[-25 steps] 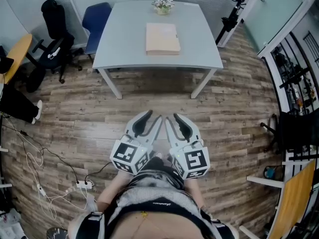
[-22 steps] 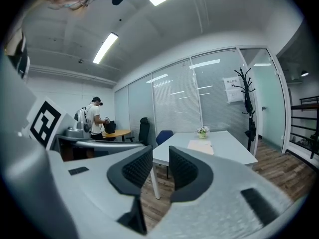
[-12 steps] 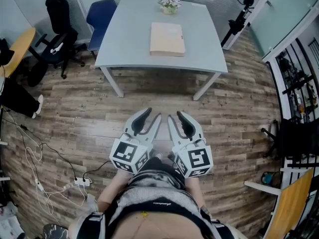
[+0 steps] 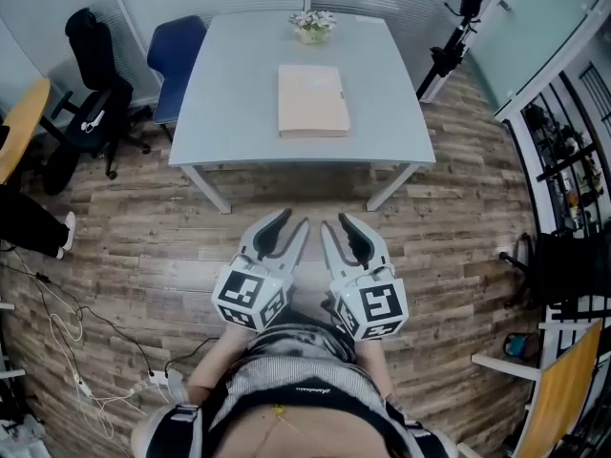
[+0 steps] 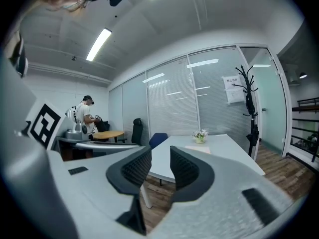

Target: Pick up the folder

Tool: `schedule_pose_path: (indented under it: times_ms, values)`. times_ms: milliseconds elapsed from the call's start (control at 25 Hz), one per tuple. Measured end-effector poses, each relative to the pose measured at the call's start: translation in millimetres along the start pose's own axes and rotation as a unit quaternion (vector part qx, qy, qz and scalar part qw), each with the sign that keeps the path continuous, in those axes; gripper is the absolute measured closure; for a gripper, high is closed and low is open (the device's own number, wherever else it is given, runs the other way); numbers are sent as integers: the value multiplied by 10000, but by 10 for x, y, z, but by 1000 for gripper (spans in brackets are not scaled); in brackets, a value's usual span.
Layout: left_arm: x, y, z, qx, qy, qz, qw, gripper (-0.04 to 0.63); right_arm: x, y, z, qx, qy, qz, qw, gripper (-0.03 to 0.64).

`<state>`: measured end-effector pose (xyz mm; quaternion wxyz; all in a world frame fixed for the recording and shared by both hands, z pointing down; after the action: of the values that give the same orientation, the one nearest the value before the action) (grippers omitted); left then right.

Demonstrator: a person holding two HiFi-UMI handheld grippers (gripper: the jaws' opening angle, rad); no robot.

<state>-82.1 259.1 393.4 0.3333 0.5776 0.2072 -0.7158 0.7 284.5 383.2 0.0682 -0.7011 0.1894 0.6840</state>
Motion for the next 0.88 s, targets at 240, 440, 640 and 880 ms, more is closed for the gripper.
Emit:
schedule_pose_path:
  times_ms: [240,440,640,880]
  values:
    - [237,483,480,-145,38,-37,9999,479,227,652,-170,-67,-50,-87,9999,497]
    - [309,724,823,-182,15,35,9998,479,212,1074,-246,-64,51,28,10000,489]
    - [347,856,1127,-229,-43,81,9997,479,254,1427,-255,-62,35,25,10000,489]
    - [354,971,1368,-245,-97,171,9995,479,238,1685,-263,-42,146,98,9998,486]
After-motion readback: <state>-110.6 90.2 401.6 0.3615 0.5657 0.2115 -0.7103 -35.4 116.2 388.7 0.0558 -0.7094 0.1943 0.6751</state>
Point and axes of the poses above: the fingertips, and each gripper's own axes: y forward along the fingers, z to its left, x out of its top, the point moved 3 cm from there along -y, backward along the fingers
